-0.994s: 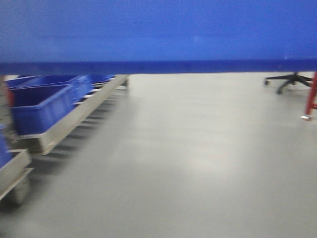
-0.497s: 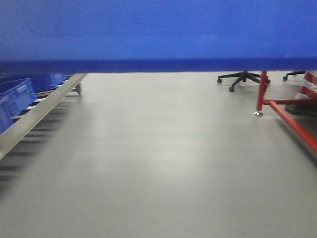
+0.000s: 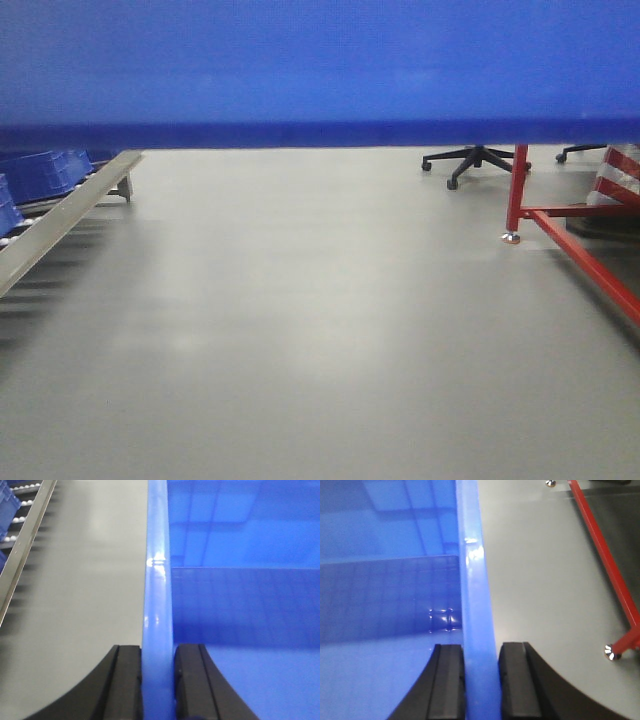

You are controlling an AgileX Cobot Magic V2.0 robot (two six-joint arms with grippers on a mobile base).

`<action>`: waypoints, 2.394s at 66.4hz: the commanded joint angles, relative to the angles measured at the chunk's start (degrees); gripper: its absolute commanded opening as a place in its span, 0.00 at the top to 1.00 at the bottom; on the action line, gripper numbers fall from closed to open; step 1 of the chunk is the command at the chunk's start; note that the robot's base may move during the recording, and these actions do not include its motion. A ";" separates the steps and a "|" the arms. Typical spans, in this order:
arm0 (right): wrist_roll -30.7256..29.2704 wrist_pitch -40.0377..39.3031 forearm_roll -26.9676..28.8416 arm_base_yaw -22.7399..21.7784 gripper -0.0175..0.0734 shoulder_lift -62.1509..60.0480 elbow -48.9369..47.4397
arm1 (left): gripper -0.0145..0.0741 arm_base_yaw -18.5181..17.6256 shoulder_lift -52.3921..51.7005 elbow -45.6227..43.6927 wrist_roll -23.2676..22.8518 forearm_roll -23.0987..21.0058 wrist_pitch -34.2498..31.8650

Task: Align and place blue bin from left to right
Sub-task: 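Drive across the floor carrying the bin in both grippers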

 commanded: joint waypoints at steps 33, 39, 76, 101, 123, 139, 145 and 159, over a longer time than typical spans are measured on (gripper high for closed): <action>0.67 -11.09 -0.40 1.02 0.88 -0.21 -0.59 | 0.96 -1.40 -0.03 -0.57 -0.29 -1.27 -12.71; 0.67 -11.09 -0.40 1.02 0.88 -0.21 -0.59 | 0.96 -1.40 -0.03 -0.57 -0.29 -1.27 -12.71; 0.67 -11.67 -0.40 1.02 0.88 -0.21 -0.59 | 0.96 -1.40 -0.03 -0.57 -0.29 -1.27 -12.71; 0.67 -18.14 -0.40 1.02 0.88 -0.21 -0.59 | 0.96 -1.40 -0.03 -0.57 -0.29 -1.27 -12.71; 0.67 -21.47 -0.40 1.02 0.88 -0.21 -0.59 | 0.96 -1.40 -0.03 -0.57 -0.29 -1.16 -12.69; 0.67 -23.97 -0.40 1.02 0.88 -0.21 -0.59 | 0.96 -1.40 -0.03 -0.57 -0.29 -1.01 -12.69; 0.67 -24.49 -0.40 1.02 0.88 -0.21 -0.59 | 0.96 -1.40 -0.03 -0.57 -0.29 -0.43 -12.69; 0.67 -24.85 -0.40 1.02 0.88 -0.21 -0.59 | 0.96 -1.40 -0.03 -0.57 -0.29 -0.31 -12.69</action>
